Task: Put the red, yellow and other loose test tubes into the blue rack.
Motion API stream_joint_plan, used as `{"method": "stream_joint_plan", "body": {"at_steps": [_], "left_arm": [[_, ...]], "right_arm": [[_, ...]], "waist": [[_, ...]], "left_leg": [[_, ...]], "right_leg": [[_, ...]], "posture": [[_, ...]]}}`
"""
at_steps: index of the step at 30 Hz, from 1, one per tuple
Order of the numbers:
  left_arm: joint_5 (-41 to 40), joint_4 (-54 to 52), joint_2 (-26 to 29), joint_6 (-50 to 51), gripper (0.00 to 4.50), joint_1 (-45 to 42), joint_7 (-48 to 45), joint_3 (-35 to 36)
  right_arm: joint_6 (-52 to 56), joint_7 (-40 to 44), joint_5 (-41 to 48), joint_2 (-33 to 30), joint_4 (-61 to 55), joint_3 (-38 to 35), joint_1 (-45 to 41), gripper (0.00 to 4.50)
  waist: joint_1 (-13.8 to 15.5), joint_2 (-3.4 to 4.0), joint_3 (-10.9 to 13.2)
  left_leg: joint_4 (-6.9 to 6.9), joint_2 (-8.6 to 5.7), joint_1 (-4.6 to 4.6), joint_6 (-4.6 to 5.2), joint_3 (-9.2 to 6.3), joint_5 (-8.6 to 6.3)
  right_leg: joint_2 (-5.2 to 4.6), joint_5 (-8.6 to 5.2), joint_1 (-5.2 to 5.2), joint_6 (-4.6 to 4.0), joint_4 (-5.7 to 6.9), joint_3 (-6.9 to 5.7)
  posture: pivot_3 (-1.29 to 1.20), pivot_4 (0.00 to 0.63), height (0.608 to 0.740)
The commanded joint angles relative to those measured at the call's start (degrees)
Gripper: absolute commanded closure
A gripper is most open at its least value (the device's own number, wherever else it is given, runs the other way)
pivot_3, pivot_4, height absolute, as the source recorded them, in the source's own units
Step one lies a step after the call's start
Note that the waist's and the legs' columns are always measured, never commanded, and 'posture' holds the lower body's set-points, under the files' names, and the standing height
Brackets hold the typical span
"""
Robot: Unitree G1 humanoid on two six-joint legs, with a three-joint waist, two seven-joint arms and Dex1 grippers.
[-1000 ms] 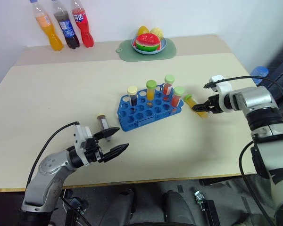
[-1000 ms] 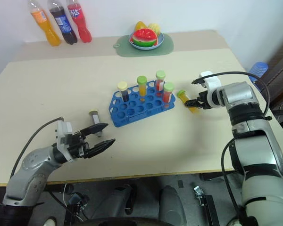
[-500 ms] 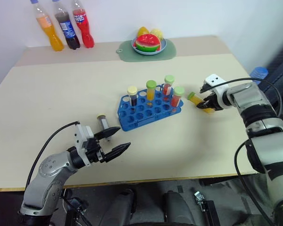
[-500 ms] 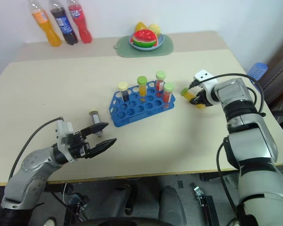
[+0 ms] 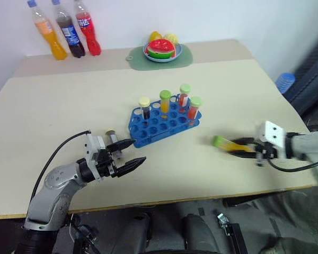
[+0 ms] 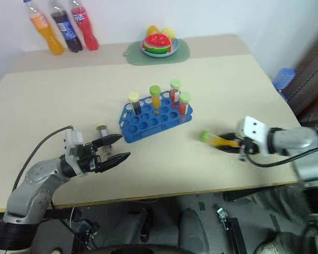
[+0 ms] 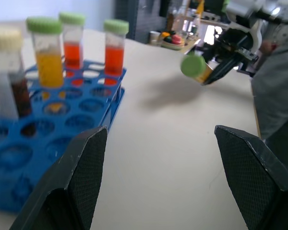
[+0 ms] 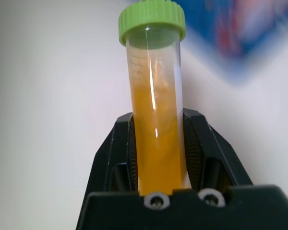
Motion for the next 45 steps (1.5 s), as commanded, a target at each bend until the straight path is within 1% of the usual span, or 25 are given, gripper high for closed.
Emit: {"method": "stream_joint_plan", "body": {"at_steps": [1,3,5,7,10,16,20,24,30,32,34,35,37,39,40,41,45], "left_arm": [[0.73,0.52,1.07,-1.43,0.80,0.44,-1.30,1.41],[-0.03,0.25,1.36,-1.16,0.80,0.98,-1.23,2.30],[-0.08,0.03,1.75,-1.29,0.80,1.75,-1.41,2.87],[-0.20,-0.12,1.80,-1.16,0.80,2.14,-1.25,3.31],[-0.73,-0.97,1.70,-0.54,0.80,2.13,-0.65,4.06],[-1.16,-1.91,1.95,-0.20,0.80,2.38,0.26,5.07],[-1.05,-3.26,1.59,0.17,0.80,2.88,1.09,4.99],[-1.15,-3.82,1.70,0.39,0.80,3.40,1.36,5.39],[-1.15,-4.39,1.70,0.52,0.80,3.97,1.81,5.60],[-1.12,-4.79,1.58,0.64,0.80,4.15,2.19,5.39],[-1.40,-5.26,1.41,0.98,0.80,4.34,2.64,5.33],[-1.77,-5.55,1.28,1.28,0.80,4.48,2.91,5.42],[-2.81,-6.06,1.09,2.26,0.80,4.68,3.60,5.92],[-4.52,-6.63,0.95,3.62,0.80,4.93,4.59,6.75],[-5.73,-7.10,0.87,4.66,0.80,5.06,5.29,7.26],[-7.26,-7.72,0.71,6.01,0.80,5.25,6.38,7.90],[-19.43,-11.55,-0.22,15.05,0.80,4.94,15.10,12.45]], "right_arm": [[1.76,-12.24,4.76,13.22,-6.65,0.81,-4.27,3.68],[-0.94,-18.35,1.99,22.32,-3.81,2.42,-6.41,3.68],[-4.24,-21.61,-0.36,28.03,-0.68,3.35,-7.68,3.68],[-6.49,-23.92,-1.38,32.24,2.41,3.78,-8.63,3.68],[-10.79,-25.04,-3.80,35.58,8.25,4.43,-9.21,3.68],[-18.89,-25.28,-7.19,37.32,19.23,3.99,-10.50,3.68],[-24.41,-25.77,-9.06,38.48,28.68,3.61,-13.23,3.68],[-28.80,-25.73,-10.36,39.30,36.14,3.32,-16.09,3.68],[-33.58,-25.43,-11.44,40.09,44.21,3.06,-19.41,3.68],[-33.28,-23.47,-10.57,40.22,45.63,3.09,-19.70,3.68],[-33.99,-22.02,-10.36,40.00,46.06,3.15,-19.23,2.65],[-34.90,-22.21,-10.88,39.81,45.92,3.09,-18.88,2.28],[-37.21,-24.16,-13.17,38.77,44.58,3.07,-17.91,1.27],[-37.14,-24.39,-13.63,37.52,41.24,2.87,-16.38,0.20],[-36.37,-23.89,-13.45,36.71,38.94,2.89,-15.38,0.03],[-35.32,-23.13,-13.16,35.78,36.34,3.09,-14.20,0.03],[-25.60,-19.89,-10.28,29.43,20.49,3.22,-7.27,0.03]], "waist": [[0.25,-0.06,-0.01],[0.77,-0.04,0.00],[1.42,-0.06,0.00],[1.87,-0.06,0.00],[2.21,-0.07,-0.01],[1.59,-0.05,-0.01],[0.58,-0.05,-0.01],[0.39,-0.04,-0.01],[0.48,-0.05,-0.02],[0.43,-0.04,-0.02],[0.41,-0.05,-0.04],[0.42,-0.05,-0.04],[0.53,-0.03,-0.03],[0.62,-0.03,-0.03],[0.67,-0.03,-0.03],[0.70,-0.03,-0.03],[0.90,-0.04,-0.03]], "left_leg": [[0.01,0.02,0.00,-0.01,0.00,0.00],[-0.03,0.00,-0.01,-0.07,-0.03,0.03],[0.01,-0.06,-0.01,-0.10,-0.14,0.04],[0.03,-0.21,-0.01,-0.09,-0.14,0.04],[0.06,-0.29,0.02,-0.08,-0.18,0.04],[-0.03,-0.27,0.11,-0.13,-0.18,0.07],[-0.09,-0.25,0.14,-0.16,-0.20,0.09],[-0.13,-0.21,0.18,-0.26,-0.20,0.14],[-0.11,-0.23,0.42,-0.19,-0.19,0.10],[-0.12,-0.20,0.46,-0.21,-0.20,0.11],[-0.12,-0.18,0.48,-0.22,-0.20,0.12],[-0.12,-0.18,0.49,-0.22,-0.19,0.12],[-0.15,-0.18,0.48,-0.21,-0.19,0.11],[-0.20,-0.20,0.47,-0.22,-0.19,0.11],[-0.20,-0.20,0.46,-0.22,-0.20,0.11],[-0.19,-0.20,0.46,-0.22,-0.19,0.11],[-0.16,-0.21,0.45,-0.20,-0.21,0.11]], "right_leg": [[0.04,0.01,-0.01,-0.01,-0.02,0.00],[0.03,0.01,-0.03,-0.02,-0.02,0.00],[0.01,0.02,-0.15,-0.02,-0.07,-0.03],[0.03,0.03,-0.16,-0.01,-0.08,-0.05],[0.01,0.09,-0.14,0.04,-0.07,-0.04],[0.05,0.11,-0.16,0.02,0.04,-0.03],[0.08,0.10,-0.15,0.02,0.07,-0.03],[0.11,0.10,-0.15,0.01,0.11,-0.02],[0.11,0.10,0.08,0.01,0.10,-0.01],[0.14,0.10,0.09,0.00,0.13,-0.01],[0.15,0.10,0.11,0.00,0.13,-0.01],[0.16,0.10,0.11,0.00,0.13,-0.01],[0.15,0.10,0.09,-0.01,0.13,0.00],[0.14,0.10,0.06,-0.01,0.12,0.01],[0.13,0.10,0.05,-0.01,0.12,0.01],[0.13,0.10,0.06,-0.01,0.12,0.01],[0.11,0.09,0.07,0.00,0.11,0.01]], "posture": [[0.00,0.150,0.740],[0.00,0.150,0.740],[0.00,0.150,0.740],[0.00,0.150,0.740],[0.00,0.150,0.740],[0.00,0.150,0.740],[0.00,0.150,0.740],[0.00,0.150,0.740],[0.00,0.150,0.740],[0.00,0.150,0.740],[0.00,0.150,0.740],[0.00,0.150,0.740],[0.00,0.150,0.740],[0.00,0.150,0.740],[0.00,0.150,0.740],[0.00,0.150,0.740],[0.00,0.150,0.740]]}}
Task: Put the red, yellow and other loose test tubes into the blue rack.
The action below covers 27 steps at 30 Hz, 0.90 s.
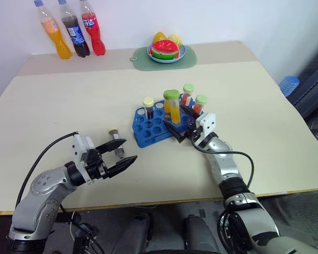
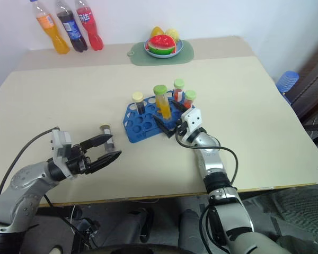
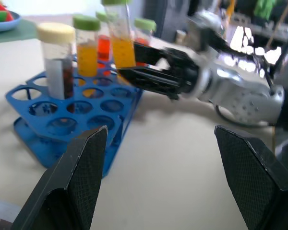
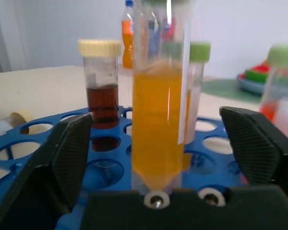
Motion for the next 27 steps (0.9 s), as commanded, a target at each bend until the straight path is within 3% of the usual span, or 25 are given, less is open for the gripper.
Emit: {"method": "stream_joint_plan", "body": {"at_steps": [1,6,12,23,27], "left_arm": [[-10.57,-4.57,0.19,6.54,0.80,-0.31,6.60,5.05],[-14.69,-3.68,0.67,8.95,0.80,-1.42,7.89,6.80],[-12.43,-4.15,0.38,8.14,0.80,-0.26,6.00,4.76],[-12.42,-5.88,-0.61,6.55,0.80,2.30,6.58,6.36],[-11.85,-6.89,-1.07,5.57,0.80,4.19,6.83,6.60]], "right_arm": [[8.00,2.45,3.40,-4.83,-14.44,-0.43,4.56,0.03],[22.49,2.39,8.57,-9.18,-25.96,-0.94,7.25,0.03],[41.75,-1.30,13.49,-8.34,-29.41,0.00,0.18,0.03],[47.71,2.03,11.93,-8.28,-19.72,1.93,-10.06,0.03],[46.88,3.45,11.29,-8.00,-17.32,2.34,-11.79,1.91]], "waist": [[-0.04,0.00,0.00],[-0.24,0.01,0.01],[-0.09,0.00,0.01],[-0.14,0.00,0.01],[-0.14,0.00,0.01]], "left_leg": [[0.01,0.00,0.00,0.00,-0.01,0.00],[-0.01,0.07,-0.01,0.01,0.02,-0.01],[-0.05,0.10,-0.02,0.01,0.05,-0.01],[-0.08,0.09,-0.03,0.06,0.05,-0.04],[-0.10,0.09,-0.04,0.06,0.07,-0.04]], "right_leg": [[-0.01,0.00,0.00,0.00,0.00,0.00],[-0.06,-0.01,0.05,-0.01,0.00,0.01],[-0.08,-0.04,0.10,-0.07,-0.08,0.01],[-0.13,-0.03,0.10,-0.06,-0.22,-0.03],[-0.13,-0.03,0.11,-0.06,-0.23,-0.02]], "posture": [[0.00,0.150,0.740],[0.00,0.150,0.740],[0.00,0.150,0.740],[0.00,0.150,0.740],[0.00,0.150,0.740]]}}
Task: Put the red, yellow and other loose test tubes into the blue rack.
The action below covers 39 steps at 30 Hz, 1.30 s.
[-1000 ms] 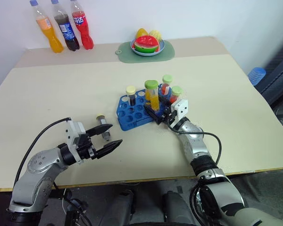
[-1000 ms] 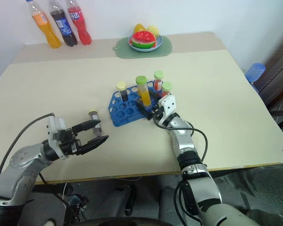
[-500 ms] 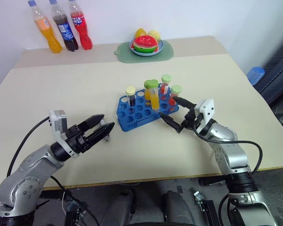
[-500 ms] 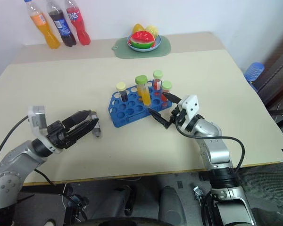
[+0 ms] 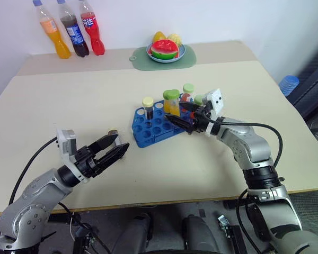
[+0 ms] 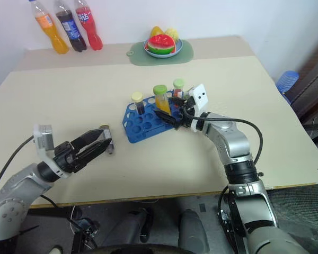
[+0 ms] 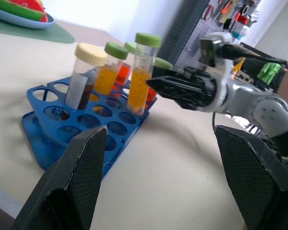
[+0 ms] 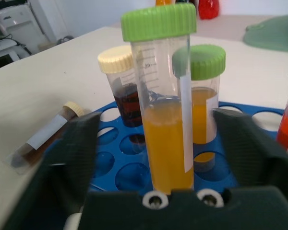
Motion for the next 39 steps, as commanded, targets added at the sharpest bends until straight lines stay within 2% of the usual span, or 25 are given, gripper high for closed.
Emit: {"method": "stream_joint_plan", "body": {"at_steps": [1,3,4,12,19,23,26,27,29,32,35,39], "left_arm": [[0.70,-2.41,-0.24,-1.83,0.80,1.06,0.07,1.58],[0.72,-2.71,-0.39,-2.03,0.80,1.47,0.20,1.49],[0.76,-2.79,-0.48,-2.17,0.80,1.63,0.31,1.48],[1.12,-2.64,-1.48,-2.88,0.80,1.73,1.44,1.32],[0.54,-2.17,-3.07,-2.96,0.80,0.37,4.36,1.45],[0.29,-1.69,-3.22,-2.56,0.80,-0.94,5.50,1.31],[-0.97,-1.39,-3.35,-1.61,0.80,-2.04,7.07,1.61],[-1.37,-1.35,-3.25,-1.23,0.80,-2.37,7.72,1.73],[-3.13,-1.51,-3.29,-0.16,0.80,-3.24,10.36,2.39],[-6.91,-2.09,-3.67,2.18,0.80,-4.78,18.23,3.79],[-14.08,-3.18,-3.93,4.43,0.80,-6.81,29.84,5.60],[-29.02,-4.81,2.20,9.22,0.80,-10.08,57.35,6.18]], "right_arm": [[-1.24,1.44,-0.40,0.31,0.13,0.25,-2.36,2.33],[-1.66,2.10,-0.95,0.35,0.64,0.55,-2.63,3.45],[-1.94,2.35,-1.30,0.36,0.82,0.72,-2.72,3.61],[-5.40,2.45,-3.14,0.59,0.78,0.32,-1.83,3.61],[-16.70,0.36,-7.03,1.46,-2.53,0.84,5.90,3.61],[-21.67,-2.14,-8.74,3.44,-2.31,0.79,8.44,3.61],[-24.13,-1.03,-9.03,3.58,-1.20,0.85,8.54,3.61],[-25.13,-1.13,-9.47,3.51,-0.87,0.77,8.35,2.68],[-27.04,-1.56,-11.49,2.35,-0.82,0.94,7.97,1.90],[-25.30,-0.50,-11.22,0.32,-3.04,0.46,8.57,0.34],[-22.75,2.04,-10.11,-3.14,-7.02,-0.03,10.55,0.34],[-18.29,7.66,-7.25,-11.24,-14.23,-2.07,16.46,0.34]], "waist": [[0.01,0.00,0.00],[0.02,0.00,0.00],[0.03,0.00,0.00],[0.02,0.00,0.00],[0.16,-0.01,0.00],[0.10,-0.01,0.00],[0.09,-0.01,0.00],[0.09,-0.01,0.00],[0.12,-0.01,0.00],[0.17,-0.03,0.00],[0.29,-0.03,0.01],[0.96,-0.18,0.07]], "left_leg": [[0.00,0.00,0.00,0.00,0.00,0.00],[0.00,0.01,0.00,0.00,0.00,0.00],[0.00,0.00,0.00,0.00,0.00,0.00],[-0.01,0.01,0.00,0.00,0.00,0.00],[0.01,-0.01,0.00,0.00,-0.01,-0.01],[0.00,0.00,0.00,-0.01,-0.01,0.00],[0.00,0.00,0.00,-0.01,0.00,0.00],[0.00,0.00,0.00,-0.01,0.00,0.00],[0.00,0.00,0.00,-0.01,-0.01,0.00],[0.02,-0.01,0.00,-0.01,-0.02,0.00],[0.02,-0.01,0.00,-0.01,-0.02,0.00],[0.07,-0.01,-0.03,0.00,-0.08,-0.01]], "right_leg": [[0.00,0.00,0.00,0.00,0.00,0.00],[0.01,0.00,-0.02,0.00,0.00,0.00],[0.00,0.00,-0.03,0.00,0.00,0.00],[0.00,0.00,-0.05,0.00,-0.01,0.00],[-0.01,0.00,-0.03,0.01,-0.02,-0.02],[0.02,0.00,-0.05,0.01,-0.01,-0.01],[0.03,0.00,-0.05,0.01,-0.01,-0.01],[0.04,0.00,-0.05,0.01,-0.02,-0.01],[0.04,0.00,-0.05,0.01,-0.01,-0.02],[0.04,0.01,-0.05,0.02,-0.01,-0.02],[0.04,0.01,-0.04,0.02,-0.01,-0.01],[0.01,0.00,0.00,0.03,-0.02,0.00]], "posture": [[0.00,0.150,0.740],[0.00,0.150,0.740],[0.00,0.150,0.740],[0.00,0.150,0.740],[0.00,0.150,0.740],[0.00,0.150,0.740],[0.00,0.150,0.740],[0.00,0.150,0.740],[0.00,0.150,0.740],[0.00,0.150,0.740],[0.00,0.150,0.740],[0.00,0.150,0.740]]}}
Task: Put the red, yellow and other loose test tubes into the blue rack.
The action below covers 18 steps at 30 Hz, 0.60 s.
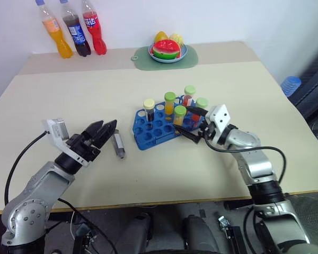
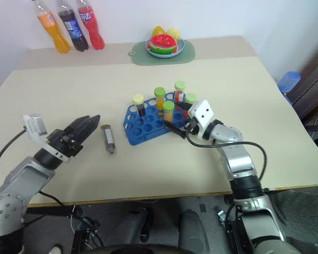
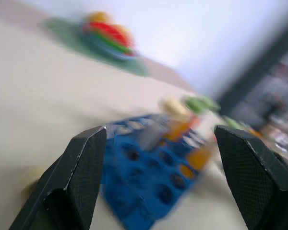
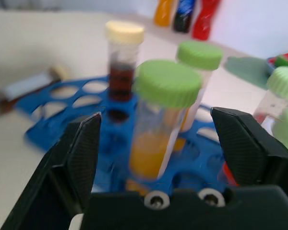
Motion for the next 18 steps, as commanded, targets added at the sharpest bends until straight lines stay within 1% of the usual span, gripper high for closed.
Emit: {"method": "stream_joint_plan", "body": {"at_steps": [1,4,5,6,8,10,12,15,18], "left_arm": [[-16.15,-1.87,5.51,1.32,0.80,-3.19,21.67,1.57],[-32.41,2.42,12.40,0.46,0.80,-6.86,39.26,-2.15],[-35.33,3.98,13.42,0.41,0.80,-8.33,43.49,-3.34],[-36.70,5.38,13.19,0.65,0.80,-10.14,47.82,-4.59],[-37.09,8.08,11.28,2.04,0.80,-13.51,54.68,-6.22],[-37.09,10.43,7.72,3.56,0.80,-17.22,60.89,-6.94],[-37.09,13.05,4.57,5.25,0.80,-20.69,67.33,-7.60],[-37.09,15.97,1.49,8.13,0.80,-23.93,72.68,-6.73],[-37.09,20.96,-3.85,10.62,0.80,-28.81,79.33,-7.29]], "right_arm": [[3.39,4.53,3.49,-5.70,-7.17,-2.85,3.67,0.34],[6.61,7.61,6.39,-10.51,-11.16,-4.97,6.94,0.34],[7.50,8.89,7.32,-12.05,-12.42,-5.52,7.94,0.34],[8.29,10.19,8.38,-13.63,-13.65,-6.24,9.08,0.34],[9.60,12.22,10.43,-16.04,-15.72,-7.45,10.85,0.34],[9.82,12.99,11.15,-17.21,-16.79,-7.85,11.61,0.34],[9.92,12.57,11.11,-17.27,-16.69,-8.04,11.37,0.34],[10.34,11.66,11.03,-16.89,-16.90,-7.93,10.87,0.34],[10.36,11.02,11.06,-16.67,-17.03,-8.14,10.99,0.34]], "waist": [[0.57,0.00,0.00],[0.66,-0.02,0.02],[0.86,0.00,0.02],[0.89,0.00,0.02],[1.13,-0.03,0.03],[1.16,-0.13,0.07],[1.19,-0.28,0.10],[0.86,-0.33,0.07],[1.06,-0.35,0.08]], "left_leg": [[0.01,0.00,0.00,0.00,0.01,0.00],[0.12,0.01,0.00,0.00,0.04,-0.01],[0.12,0.02,0.00,-0.01,0.04,-0.01],[0.13,0.02,0.01,-0.01,0.02,-0.01],[0.12,0.00,0.01,-0.01,0.03,-0.01],[0.15,-0.04,0.00,0.03,0.05,-0.03],[0.19,-0.08,0.00,0.03,0.06,-0.03],[0.21,-0.09,-0.02,0.03,0.11,-0.03],[0.20,-0.09,-0.02,0.02,0.12,-0.02]], "right_leg": [[0.00,0.00,-0.01,0.00,0.00,0.01],[0.01,0.00,0.02,0.00,0.04,0.05],[0.01,0.00,0.04,0.00,0.06,0.05],[0.00,0.00,0.02,0.00,0.07,0.05],[0.00,0.00,0.04,0.00,0.05,0.05],[-0.04,0.00,0.09,0.01,0.00,0.05],[-0.07,0.01,0.15,0.03,0.01,0.05],[-0.07,0.03,0.18,0.05,0.05,0.05],[-0.06,0.03,0.16,0.06,0.08,0.06]], "posture": [[0.00,0.150,0.740],[0.00,0.150,0.740],[0.00,0.150,0.740],[0.00,0.150,0.740],[0.00,0.150,0.740],[0.00,0.150,0.740],[0.00,0.150,0.740],[0.00,0.150,0.740],[0.00,0.150,0.740]]}}
